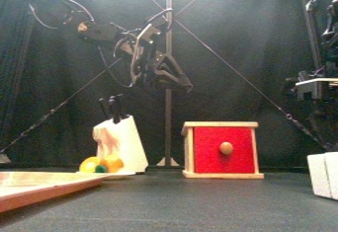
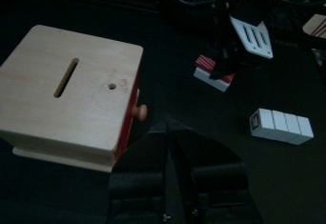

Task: Grab salmon sushi

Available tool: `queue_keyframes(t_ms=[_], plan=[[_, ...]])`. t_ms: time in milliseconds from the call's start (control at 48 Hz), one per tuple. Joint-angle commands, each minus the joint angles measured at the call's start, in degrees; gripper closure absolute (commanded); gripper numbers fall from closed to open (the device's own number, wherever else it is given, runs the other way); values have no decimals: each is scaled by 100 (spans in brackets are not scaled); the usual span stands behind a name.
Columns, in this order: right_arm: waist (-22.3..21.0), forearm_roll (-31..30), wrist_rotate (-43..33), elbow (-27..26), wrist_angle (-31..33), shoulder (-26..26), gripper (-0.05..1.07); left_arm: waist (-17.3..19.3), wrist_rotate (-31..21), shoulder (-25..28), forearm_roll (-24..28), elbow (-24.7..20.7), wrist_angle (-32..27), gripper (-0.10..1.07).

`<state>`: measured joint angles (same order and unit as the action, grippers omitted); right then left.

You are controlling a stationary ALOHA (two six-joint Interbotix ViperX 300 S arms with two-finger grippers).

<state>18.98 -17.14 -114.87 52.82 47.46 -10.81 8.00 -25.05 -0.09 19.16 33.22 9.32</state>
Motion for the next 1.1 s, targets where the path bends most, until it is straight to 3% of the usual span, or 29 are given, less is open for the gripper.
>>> queue_keyframes(t_ms=[0,229,792,1083], plan=[[-9,-44,-79,53,-167,-79,13,44,9,-35,9,-88,53,54],[-9,-325,-193,0,-229,-79,14,53,9,-26,9,-79,44,54],[70,-325,-141,-185,211,-158,14,70,9,-26,9,-62,53,54],[62,-308,-167,-123,193,-132,28,79,9,-26,9,-62,44,54]])
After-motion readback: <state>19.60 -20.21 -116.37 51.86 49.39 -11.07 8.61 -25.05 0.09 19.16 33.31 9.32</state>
